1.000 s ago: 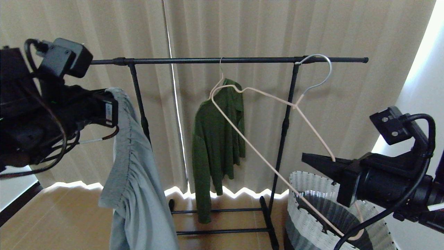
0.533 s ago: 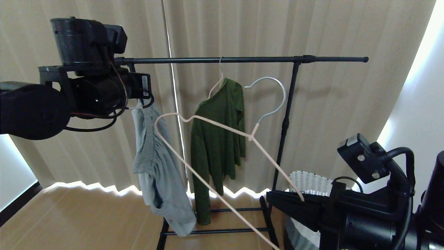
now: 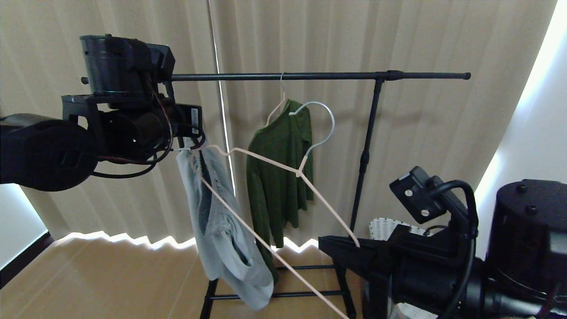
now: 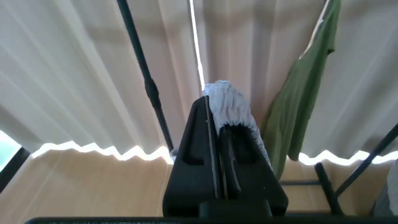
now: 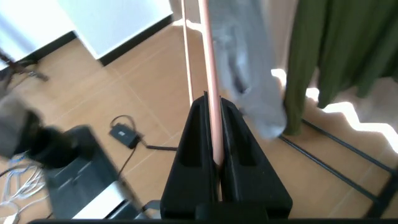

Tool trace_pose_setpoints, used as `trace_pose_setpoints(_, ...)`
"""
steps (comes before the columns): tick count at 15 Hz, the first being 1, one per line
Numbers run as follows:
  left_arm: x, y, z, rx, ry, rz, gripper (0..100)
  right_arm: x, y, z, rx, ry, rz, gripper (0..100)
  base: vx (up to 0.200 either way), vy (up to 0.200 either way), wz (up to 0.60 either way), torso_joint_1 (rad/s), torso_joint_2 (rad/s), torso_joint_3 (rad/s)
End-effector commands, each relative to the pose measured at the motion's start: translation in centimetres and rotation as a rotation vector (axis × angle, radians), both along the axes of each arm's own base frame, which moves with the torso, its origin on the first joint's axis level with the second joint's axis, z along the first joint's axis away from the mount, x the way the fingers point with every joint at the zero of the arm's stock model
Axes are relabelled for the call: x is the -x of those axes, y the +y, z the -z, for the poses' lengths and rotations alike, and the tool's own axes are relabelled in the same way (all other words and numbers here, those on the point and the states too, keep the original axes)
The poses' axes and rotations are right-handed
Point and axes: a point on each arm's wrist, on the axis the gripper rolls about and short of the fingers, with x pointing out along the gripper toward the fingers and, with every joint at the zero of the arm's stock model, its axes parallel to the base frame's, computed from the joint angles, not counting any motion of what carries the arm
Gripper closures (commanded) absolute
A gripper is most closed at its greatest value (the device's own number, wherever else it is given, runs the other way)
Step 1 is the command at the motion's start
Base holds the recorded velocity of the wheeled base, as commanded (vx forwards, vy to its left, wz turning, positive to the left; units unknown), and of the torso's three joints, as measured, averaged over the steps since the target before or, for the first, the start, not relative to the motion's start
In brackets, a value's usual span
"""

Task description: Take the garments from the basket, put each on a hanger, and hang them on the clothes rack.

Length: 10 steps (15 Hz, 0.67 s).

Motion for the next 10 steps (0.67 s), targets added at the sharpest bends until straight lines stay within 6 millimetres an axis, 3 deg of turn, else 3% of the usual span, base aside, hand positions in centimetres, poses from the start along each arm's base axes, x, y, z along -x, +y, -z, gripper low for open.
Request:
trace_pose_setpoints(1, 0.9, 0.2, -0.7, 0.006, -0.018, 0.003, 100, -1.8, 0.8, 0.9, 0.033, 0.015, 0.060, 100, 0.000, 0.000, 0.00, 0.000, 0.00, 0.000)
trace_pose_setpoints(10, 1.6, 0.4, 0.7, -0.084, 0.030, -0.056, 100, -2.9, 1.3, 0.0, 0.017, -0.021, 0.136, 100, 0.000, 0.000, 0.00, 0.000, 0.00, 0.000)
